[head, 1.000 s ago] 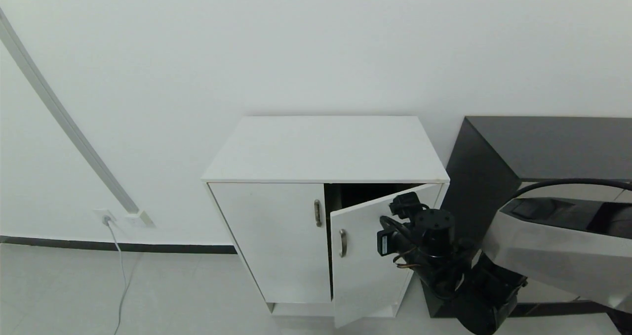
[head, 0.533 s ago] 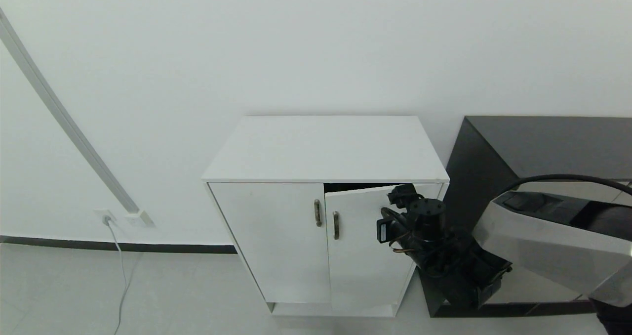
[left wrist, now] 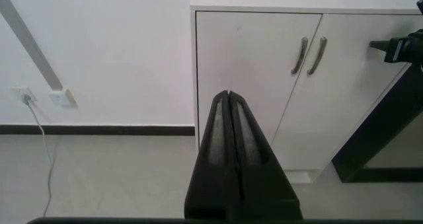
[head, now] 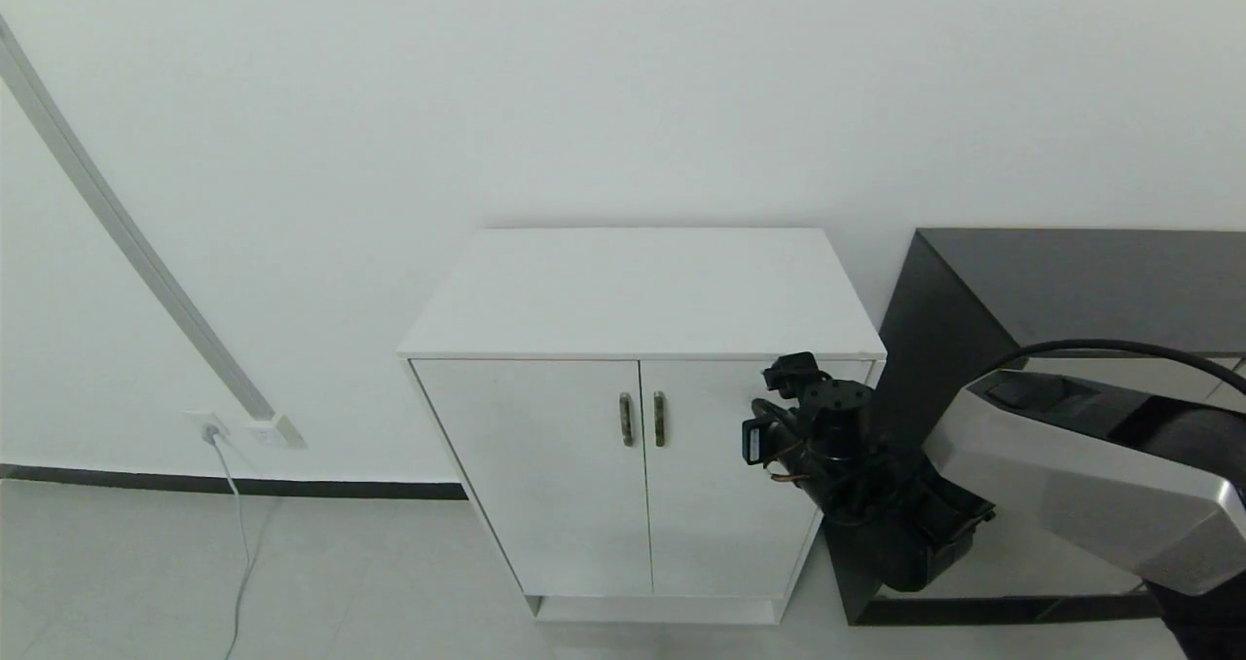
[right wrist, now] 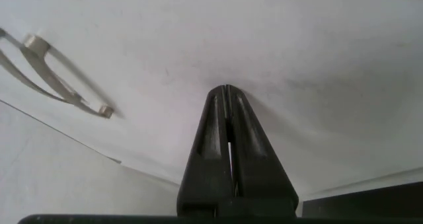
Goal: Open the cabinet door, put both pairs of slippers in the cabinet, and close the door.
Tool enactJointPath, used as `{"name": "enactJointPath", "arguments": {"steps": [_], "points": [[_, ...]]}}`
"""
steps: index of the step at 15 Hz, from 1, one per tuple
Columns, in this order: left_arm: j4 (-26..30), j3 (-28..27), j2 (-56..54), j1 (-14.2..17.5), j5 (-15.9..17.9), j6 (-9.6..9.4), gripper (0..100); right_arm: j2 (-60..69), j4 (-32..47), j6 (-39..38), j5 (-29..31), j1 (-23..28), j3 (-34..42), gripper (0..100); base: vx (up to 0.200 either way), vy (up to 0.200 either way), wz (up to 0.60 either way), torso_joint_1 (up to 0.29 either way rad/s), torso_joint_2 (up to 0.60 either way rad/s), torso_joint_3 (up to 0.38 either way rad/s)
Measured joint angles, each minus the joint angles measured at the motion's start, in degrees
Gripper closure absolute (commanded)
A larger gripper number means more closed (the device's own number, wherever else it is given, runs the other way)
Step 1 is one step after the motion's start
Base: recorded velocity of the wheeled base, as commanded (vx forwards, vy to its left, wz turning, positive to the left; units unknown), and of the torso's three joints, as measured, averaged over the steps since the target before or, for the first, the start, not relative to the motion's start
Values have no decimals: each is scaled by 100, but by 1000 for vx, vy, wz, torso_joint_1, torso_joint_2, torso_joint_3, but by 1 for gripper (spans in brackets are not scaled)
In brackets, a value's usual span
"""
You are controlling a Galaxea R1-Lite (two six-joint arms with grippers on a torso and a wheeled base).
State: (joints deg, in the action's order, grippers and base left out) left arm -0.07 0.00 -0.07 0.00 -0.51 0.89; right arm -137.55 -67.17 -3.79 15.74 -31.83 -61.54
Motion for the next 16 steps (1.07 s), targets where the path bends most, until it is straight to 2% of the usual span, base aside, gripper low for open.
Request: {"name": "enactJointPath", "arguments": {"steps": [4,8,11,14,16], "points": [[0,0,0,0,0,1,100,0,-16,0,2,6,-10,100,0,0,0,0,0,0],[0,0,0,0,18,-10,100,194,-84,5,11,-15,294,100,0,0,0,0,0,0],[0,0,0,0,11,-10,100,728,-185,16,51,-20,912,100,0,0,0,0,0,0],[0,0,0,0,27,-18,100,1527,-456,18,68,41,1929,100,0,0,0,0,0,0],[0,0,0,0,29,-18,100,2159,-561,18,71,258,2643,100,0,0,0,0,0,0]]}}
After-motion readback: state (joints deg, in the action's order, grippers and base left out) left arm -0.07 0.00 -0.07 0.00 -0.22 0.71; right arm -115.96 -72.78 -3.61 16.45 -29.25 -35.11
